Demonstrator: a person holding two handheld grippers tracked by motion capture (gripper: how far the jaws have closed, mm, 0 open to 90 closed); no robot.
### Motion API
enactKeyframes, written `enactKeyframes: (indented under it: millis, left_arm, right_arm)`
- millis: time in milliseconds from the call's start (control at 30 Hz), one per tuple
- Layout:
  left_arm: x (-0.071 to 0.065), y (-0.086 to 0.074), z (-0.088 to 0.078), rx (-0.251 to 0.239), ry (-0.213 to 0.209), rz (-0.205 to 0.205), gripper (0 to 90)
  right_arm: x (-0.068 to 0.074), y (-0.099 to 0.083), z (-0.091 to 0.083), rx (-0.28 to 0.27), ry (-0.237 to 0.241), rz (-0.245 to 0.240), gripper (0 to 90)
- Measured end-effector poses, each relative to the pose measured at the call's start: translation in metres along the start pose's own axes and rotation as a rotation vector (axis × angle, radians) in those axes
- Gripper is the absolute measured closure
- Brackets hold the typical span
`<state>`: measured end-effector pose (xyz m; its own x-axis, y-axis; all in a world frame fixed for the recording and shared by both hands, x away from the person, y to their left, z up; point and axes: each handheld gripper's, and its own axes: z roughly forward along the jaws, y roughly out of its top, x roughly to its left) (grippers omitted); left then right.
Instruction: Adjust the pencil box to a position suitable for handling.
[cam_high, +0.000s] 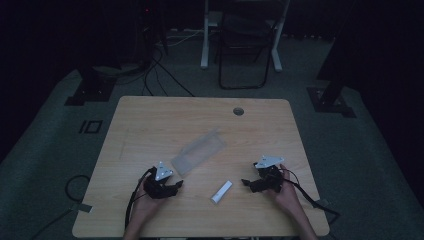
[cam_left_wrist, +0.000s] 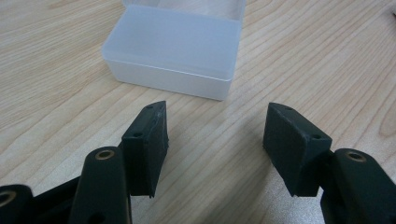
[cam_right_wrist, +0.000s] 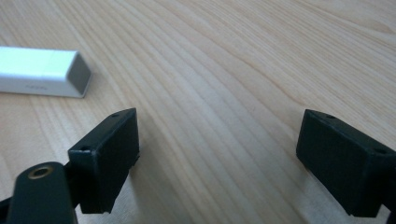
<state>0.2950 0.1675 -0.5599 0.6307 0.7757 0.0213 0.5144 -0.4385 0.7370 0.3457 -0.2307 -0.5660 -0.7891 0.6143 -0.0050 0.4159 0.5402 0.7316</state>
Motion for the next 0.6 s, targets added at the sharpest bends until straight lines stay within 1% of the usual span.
enactKeyframes:
  millis: [300, 433, 600]
  left_arm:
    - [-0.0013, 0.0004, 0.0, 0.001, 0.008, -0.008, 40.9]
    - [-0.0033, 0.0025, -0.0001, 0.012, 0.009, -0.007, 44.1]
    - [-0.0084, 0.0045, -0.0004, 0.026, 0.011, 0.015, 44.2]
  right_arm:
    - [0.0, 0.0001, 0.0001, 0.001, 0.001, -0.003, 12.6]
    - [0.0001, 0.0, 0.0001, 0.001, 0.002, -0.002, 12.6]
    - [0.0002, 0.0, 0.0, 0.0, 0.005, -0.006, 12.6]
